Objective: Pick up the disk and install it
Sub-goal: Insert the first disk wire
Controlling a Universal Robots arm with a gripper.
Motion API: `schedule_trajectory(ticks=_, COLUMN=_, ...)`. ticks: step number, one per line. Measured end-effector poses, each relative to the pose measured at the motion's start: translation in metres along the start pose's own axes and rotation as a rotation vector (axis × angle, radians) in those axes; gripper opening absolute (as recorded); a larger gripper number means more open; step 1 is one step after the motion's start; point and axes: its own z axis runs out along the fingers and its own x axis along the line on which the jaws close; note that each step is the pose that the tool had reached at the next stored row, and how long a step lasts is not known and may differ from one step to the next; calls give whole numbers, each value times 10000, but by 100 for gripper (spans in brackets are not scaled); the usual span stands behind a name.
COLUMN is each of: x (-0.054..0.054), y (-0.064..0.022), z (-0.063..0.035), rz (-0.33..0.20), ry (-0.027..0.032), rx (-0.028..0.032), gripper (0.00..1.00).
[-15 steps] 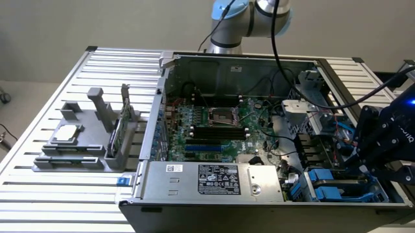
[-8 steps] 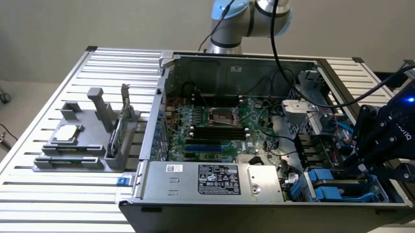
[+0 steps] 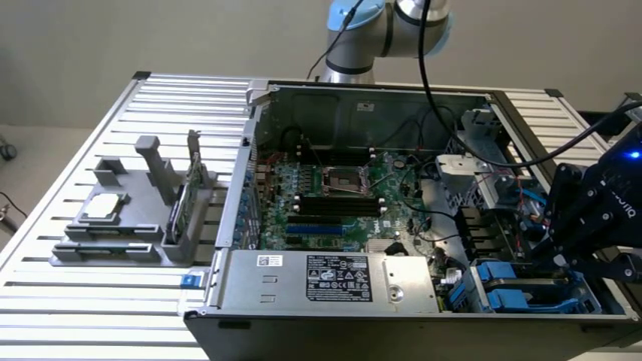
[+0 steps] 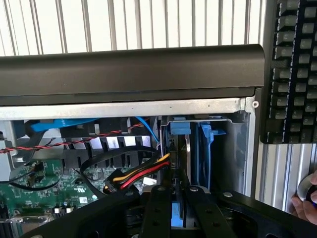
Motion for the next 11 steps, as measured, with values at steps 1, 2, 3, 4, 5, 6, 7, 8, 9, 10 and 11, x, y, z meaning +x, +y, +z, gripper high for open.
schedule_trajectory(ticks=1, x=1, y=3, z=0, rz=0, ry=-5, rx=13, gripper=16)
schedule_trajectory(ticks=2, x=1, y=7, z=1, rz=1, ry=-7, rx=29, gripper=16)
schedule_trajectory(ticks=3, x=1, y=12, z=1, rz=4, ry=-10, rx=43, gripper=16)
schedule_trajectory(ticks=4, x=2, y=18, z=1, rz=4, ry=-9, rx=56, gripper=16)
schedule_trajectory(ticks=5, x=3, y=23, z=1, rz=5, ry=-11, rx=66, gripper=16)
schedule_trajectory(ticks=6, x=4, y=27, z=0, rz=6, ry=-13, rx=72, gripper=16)
schedule_trajectory(ticks=7, x=3, y=28, z=0, rz=8, ry=-13, rx=77, gripper=16)
schedule_trajectory(ticks=8, x=3, y=27, z=1, rz=11, ry=-14, rx=81, gripper=16)
schedule_trajectory(ticks=9, x=3, y=28, z=2, rz=14, ry=-16, rx=84, gripper=16)
schedule_trajectory(ticks=10, x=3, y=29, z=3, rz=15, ry=-18, rx=87, gripper=16)
schedule_trajectory(ticks=11, x=3, y=29, z=4, rz=18, ry=-19, rx=93, gripper=16)
